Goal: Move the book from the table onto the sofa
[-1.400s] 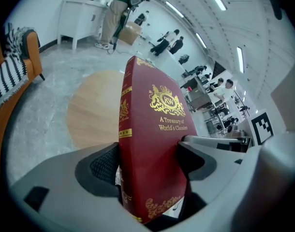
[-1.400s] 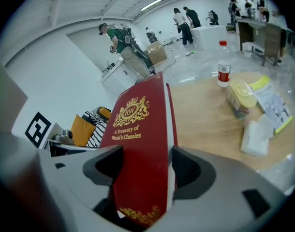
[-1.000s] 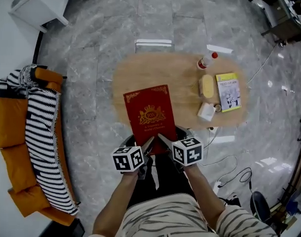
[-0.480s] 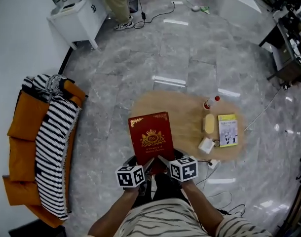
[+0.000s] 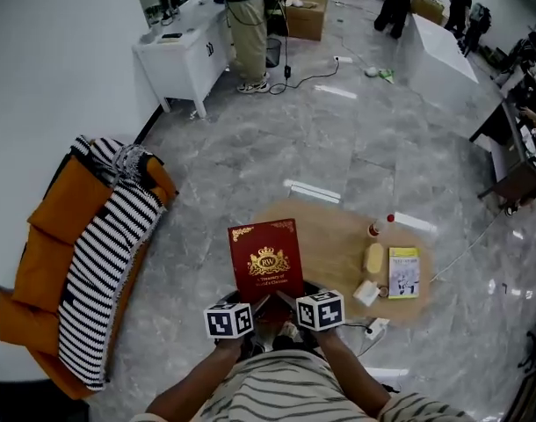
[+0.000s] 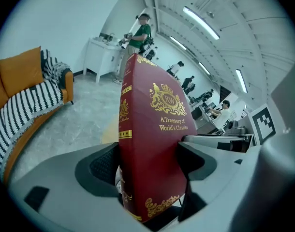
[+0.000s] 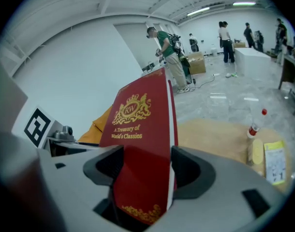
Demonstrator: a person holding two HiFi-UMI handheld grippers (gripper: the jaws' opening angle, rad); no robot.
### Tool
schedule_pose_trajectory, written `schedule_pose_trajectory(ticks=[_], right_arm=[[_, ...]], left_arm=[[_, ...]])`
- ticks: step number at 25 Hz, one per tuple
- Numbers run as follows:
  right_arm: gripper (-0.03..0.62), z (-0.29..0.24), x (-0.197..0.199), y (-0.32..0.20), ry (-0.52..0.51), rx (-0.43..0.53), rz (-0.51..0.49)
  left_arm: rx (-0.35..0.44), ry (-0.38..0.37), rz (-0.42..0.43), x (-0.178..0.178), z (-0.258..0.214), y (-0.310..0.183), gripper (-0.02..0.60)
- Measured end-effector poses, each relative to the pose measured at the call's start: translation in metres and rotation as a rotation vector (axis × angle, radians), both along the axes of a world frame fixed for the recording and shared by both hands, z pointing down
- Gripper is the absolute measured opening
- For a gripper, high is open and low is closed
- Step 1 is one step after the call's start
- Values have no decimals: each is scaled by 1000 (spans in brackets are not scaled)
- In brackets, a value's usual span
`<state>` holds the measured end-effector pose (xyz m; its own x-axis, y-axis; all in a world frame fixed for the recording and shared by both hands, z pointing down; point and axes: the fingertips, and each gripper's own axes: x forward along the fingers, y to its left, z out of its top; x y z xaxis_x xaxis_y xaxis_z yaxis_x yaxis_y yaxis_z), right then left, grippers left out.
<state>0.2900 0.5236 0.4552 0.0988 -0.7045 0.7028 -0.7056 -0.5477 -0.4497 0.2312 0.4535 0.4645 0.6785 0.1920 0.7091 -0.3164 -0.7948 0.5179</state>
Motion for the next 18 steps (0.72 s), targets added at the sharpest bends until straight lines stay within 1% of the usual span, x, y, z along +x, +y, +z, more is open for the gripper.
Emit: schedule_pose_trajectory(ticks=[3,6,10,13,18], right_arm=[[326,-9,-7,-17,9,9,-23],[327,-24,-13,-40,46,25,-63],[327,-40,-27,-70,77,51,-123],[327,-49,-37,-92,86,64,-167],[327,-55,-64,-118,85,65,-257]], left_arm=[[7,11,-36,-10,-9,-15,373],[4,35,-91,-19,-22,-35,373],[36,65,-150,-35,-39,-61,373],[53,80,-197,-48,-48,-80,373],[61,85,-287,-81,-53,-100,373]])
